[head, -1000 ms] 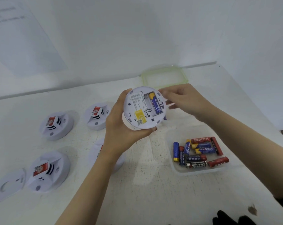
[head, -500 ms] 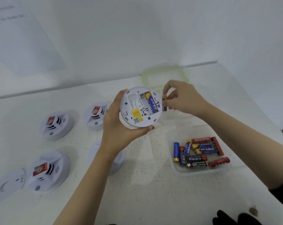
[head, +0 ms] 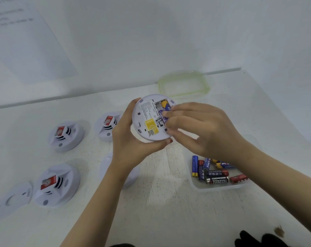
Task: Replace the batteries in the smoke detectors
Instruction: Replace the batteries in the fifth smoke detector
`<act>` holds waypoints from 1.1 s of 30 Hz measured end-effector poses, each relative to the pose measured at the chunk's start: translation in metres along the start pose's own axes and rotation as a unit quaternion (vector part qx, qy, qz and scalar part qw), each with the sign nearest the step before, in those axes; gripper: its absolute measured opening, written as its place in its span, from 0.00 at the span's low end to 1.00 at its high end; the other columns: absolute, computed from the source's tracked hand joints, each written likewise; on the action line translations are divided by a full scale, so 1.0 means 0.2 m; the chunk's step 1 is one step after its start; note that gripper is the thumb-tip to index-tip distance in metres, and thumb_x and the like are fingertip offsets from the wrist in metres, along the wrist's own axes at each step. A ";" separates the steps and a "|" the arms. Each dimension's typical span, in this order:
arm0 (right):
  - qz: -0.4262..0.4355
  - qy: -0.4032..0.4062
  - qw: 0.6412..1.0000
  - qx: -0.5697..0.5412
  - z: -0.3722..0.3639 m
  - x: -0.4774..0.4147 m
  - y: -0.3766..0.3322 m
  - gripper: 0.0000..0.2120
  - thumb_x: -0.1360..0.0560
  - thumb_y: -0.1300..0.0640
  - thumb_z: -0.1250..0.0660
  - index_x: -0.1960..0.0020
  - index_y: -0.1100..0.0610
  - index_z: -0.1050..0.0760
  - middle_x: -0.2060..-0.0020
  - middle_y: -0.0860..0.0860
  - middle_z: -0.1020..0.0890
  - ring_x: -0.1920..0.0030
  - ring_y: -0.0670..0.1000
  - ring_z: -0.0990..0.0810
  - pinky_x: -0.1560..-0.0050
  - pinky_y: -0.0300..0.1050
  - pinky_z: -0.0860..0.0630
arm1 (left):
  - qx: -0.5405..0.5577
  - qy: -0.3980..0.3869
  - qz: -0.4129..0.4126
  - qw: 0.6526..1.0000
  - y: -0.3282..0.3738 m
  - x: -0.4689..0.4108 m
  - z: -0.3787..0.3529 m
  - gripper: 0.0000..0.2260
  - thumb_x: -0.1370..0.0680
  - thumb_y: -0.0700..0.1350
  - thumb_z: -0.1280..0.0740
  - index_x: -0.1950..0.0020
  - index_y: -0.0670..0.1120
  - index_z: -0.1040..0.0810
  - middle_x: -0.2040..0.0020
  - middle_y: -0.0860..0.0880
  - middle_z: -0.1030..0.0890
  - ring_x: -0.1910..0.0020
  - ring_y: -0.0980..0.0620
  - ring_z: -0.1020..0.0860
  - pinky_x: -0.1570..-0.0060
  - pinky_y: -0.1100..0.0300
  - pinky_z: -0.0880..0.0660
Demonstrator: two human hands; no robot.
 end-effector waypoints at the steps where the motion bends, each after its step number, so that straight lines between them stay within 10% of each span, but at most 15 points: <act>1: -0.008 -0.007 1.000 -0.004 0.00 0.01 0.00 0.06 0.25 0.59 0.32 0.52 0.60 0.18 0.51 0.52 0.16 0.48 0.53 0.18 0.46 0.45 0.23 | -0.002 0.003 0.007 1.000 -0.01 0.01 0.01 0.41 0.43 0.42 0.17 0.36 0.56 0.32 0.47 0.71 0.25 0.46 0.74 0.27 0.48 0.79 0.32; 8: -0.164 -0.021 0.980 -0.113 0.02 0.00 -0.04 0.17 0.26 0.54 0.32 0.38 0.55 0.24 0.33 0.54 0.28 0.33 0.50 0.31 0.34 0.43 0.34 | -0.015 -0.007 -0.032 0.999 0.06 0.03 0.00 0.38 0.43 0.44 0.18 0.37 0.37 0.28 0.45 0.56 0.22 0.46 0.68 0.24 0.49 0.76 0.29; 13: -0.344 -0.122 0.857 -0.364 0.03 -0.01 -0.08 0.38 0.27 0.51 0.32 0.24 0.50 0.47 0.36 0.44 0.25 0.36 0.42 0.27 0.36 0.40 0.29 | 0.000 -0.008 -0.049 0.999 0.09 0.06 0.06 0.41 0.43 0.46 0.17 0.34 0.43 0.31 0.43 0.68 0.24 0.42 0.66 0.25 0.47 0.75 0.29; 16: -0.382 -0.116 0.798 -0.451 0.04 -0.04 -0.13 0.37 0.28 0.54 0.30 0.24 0.51 0.44 0.44 0.47 0.19 0.46 0.48 0.19 0.45 0.47 0.21 | 0.003 -0.016 -0.057 0.998 0.10 0.09 0.11 0.41 0.41 0.49 0.19 0.33 0.43 0.33 0.41 0.70 0.26 0.40 0.66 0.26 0.46 0.75 0.29; 28: -0.402 -0.082 0.771 -0.486 -0.12 -0.15 -0.44 0.30 0.29 0.69 0.30 0.32 0.51 0.30 0.48 0.48 0.17 0.54 0.50 0.17 0.53 0.47 0.19 | -0.044 0.014 -0.030 0.998 0.09 0.31 0.42 0.42 0.44 0.42 0.17 0.34 0.36 0.30 0.41 0.54 0.23 0.42 0.65 0.24 0.48 0.74 0.28; 33: -0.403 -0.083 0.748 -0.521 -0.24 -0.22 -0.61 0.30 0.30 0.73 0.31 0.33 0.51 0.29 0.50 0.49 0.16 0.56 0.49 0.16 0.56 0.44 0.20 | -0.053 0.026 -0.030 0.998 0.09 0.41 0.61 0.40 0.42 0.51 0.17 0.34 0.49 0.30 0.43 0.68 0.23 0.44 0.66 0.23 0.50 0.75 0.28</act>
Point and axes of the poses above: each hand's wrist, its own x-axis away from the middle knuckle, its own z-axis out of the back of the hand, y = z × x, the point moved 1 cm from there along -x, towards the middle knuckle
